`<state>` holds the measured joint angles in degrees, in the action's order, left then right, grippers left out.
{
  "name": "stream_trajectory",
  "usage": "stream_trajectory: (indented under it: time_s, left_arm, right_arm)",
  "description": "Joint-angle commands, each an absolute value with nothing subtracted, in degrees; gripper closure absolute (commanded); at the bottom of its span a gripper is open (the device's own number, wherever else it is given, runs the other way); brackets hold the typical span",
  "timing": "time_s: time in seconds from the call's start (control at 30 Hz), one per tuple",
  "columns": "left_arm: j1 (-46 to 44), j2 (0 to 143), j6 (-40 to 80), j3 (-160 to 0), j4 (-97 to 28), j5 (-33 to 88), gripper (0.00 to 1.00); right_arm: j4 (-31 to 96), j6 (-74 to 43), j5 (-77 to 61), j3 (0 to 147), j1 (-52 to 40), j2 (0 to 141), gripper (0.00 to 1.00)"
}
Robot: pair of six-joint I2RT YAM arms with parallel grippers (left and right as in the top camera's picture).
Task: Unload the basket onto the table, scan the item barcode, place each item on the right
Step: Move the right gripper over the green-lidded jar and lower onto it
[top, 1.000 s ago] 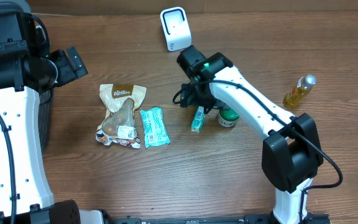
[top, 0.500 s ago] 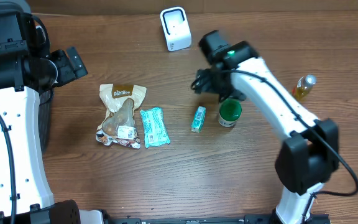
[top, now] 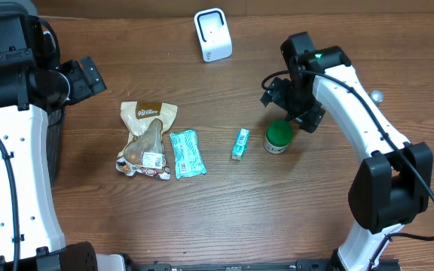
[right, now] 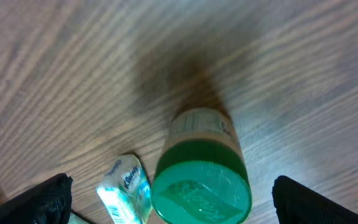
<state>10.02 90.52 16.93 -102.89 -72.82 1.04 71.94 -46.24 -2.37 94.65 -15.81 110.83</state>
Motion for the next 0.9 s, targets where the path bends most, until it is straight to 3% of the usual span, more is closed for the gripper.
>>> stream_trajectory:
  time_s: [0.0, 0.5, 0.87]
  left_arm:
    - [10.1, 90.7, 16.3, -103.2, -72.8, 1.1, 0.01]
    - [10.1, 90.7, 16.3, -103.2, -72.8, 1.0, 0.0]
    - [10.1, 90.7, 16.3, -103.2, -72.8, 1.1, 0.0]
  right_arm:
    - [71.7, -49.8, -3.6, 92.5, -16.5, 109.7, 0.0]
    - [65.2, -54.3, -3.6, 83.7, -18.6, 109.8, 0.0]
    - [63.5, -53.6, 0.5, 80.7, -19.2, 110.1, 0.09]
